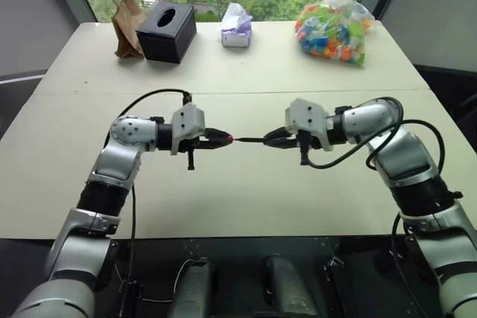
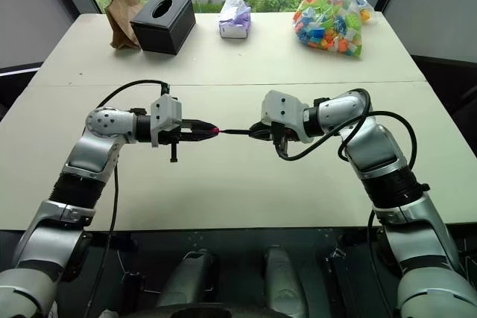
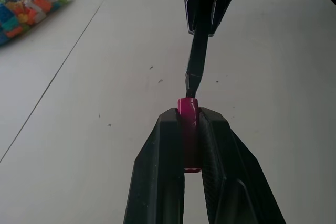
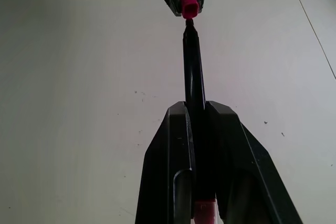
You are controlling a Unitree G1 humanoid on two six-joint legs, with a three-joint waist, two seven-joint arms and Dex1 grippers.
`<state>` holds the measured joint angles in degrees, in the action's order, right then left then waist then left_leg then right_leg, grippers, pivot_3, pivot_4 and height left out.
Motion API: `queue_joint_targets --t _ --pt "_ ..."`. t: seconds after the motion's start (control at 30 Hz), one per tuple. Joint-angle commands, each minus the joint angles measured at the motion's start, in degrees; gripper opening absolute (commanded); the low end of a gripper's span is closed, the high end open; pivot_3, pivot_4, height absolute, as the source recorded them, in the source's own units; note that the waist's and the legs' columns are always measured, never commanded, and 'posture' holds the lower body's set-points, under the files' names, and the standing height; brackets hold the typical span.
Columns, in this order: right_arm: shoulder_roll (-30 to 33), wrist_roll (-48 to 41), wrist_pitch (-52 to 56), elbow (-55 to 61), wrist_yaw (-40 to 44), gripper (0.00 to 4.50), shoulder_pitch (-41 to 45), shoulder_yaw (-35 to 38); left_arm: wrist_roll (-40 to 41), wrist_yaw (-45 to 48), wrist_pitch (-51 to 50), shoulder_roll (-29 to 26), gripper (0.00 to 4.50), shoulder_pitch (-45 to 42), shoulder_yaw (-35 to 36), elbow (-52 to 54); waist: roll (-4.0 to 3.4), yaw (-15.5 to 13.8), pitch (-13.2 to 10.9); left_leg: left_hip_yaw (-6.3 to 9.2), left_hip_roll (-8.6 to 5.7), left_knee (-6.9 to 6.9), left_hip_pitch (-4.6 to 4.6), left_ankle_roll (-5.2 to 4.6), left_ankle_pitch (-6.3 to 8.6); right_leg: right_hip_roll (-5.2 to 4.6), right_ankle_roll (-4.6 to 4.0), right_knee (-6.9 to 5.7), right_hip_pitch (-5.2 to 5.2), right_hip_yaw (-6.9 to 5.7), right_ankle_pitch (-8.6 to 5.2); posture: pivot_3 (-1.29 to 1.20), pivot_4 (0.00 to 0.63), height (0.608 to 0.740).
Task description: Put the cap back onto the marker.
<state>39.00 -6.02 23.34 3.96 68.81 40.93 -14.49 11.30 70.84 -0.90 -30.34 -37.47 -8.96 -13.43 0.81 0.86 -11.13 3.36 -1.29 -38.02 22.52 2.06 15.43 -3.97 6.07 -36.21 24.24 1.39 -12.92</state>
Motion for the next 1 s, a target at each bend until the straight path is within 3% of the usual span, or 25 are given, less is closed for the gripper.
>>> queue_joint_targets --t 0.03,1.0 --pt "-0.5 -1.3 0.3 2.8 -0.5 0.03 0.2 0.6 0.7 -0.1 -0.2 0.2 0.00 0.4 -0.1 2.2 0.00 0.0 0.0 0.00 0.00 0.00 0.00 0.00 0.00 0.00 0.00 0.00 0.00 0.00 0.00 0.00 0.150 0.740" --pt "-1.6 0.4 -1.2 1.8 1.5 0.03 1.9 -4.8 -1.4 2.5 4.0 0.7 0.00 -2.8 -1.7 -0.9 0.00 0.0 0.0 0.00 0.00 0.00 0.00 0.00 0.00 0.01 0.00 0.00 0.00 0.00 0.00 0.00 0.150 0.740"
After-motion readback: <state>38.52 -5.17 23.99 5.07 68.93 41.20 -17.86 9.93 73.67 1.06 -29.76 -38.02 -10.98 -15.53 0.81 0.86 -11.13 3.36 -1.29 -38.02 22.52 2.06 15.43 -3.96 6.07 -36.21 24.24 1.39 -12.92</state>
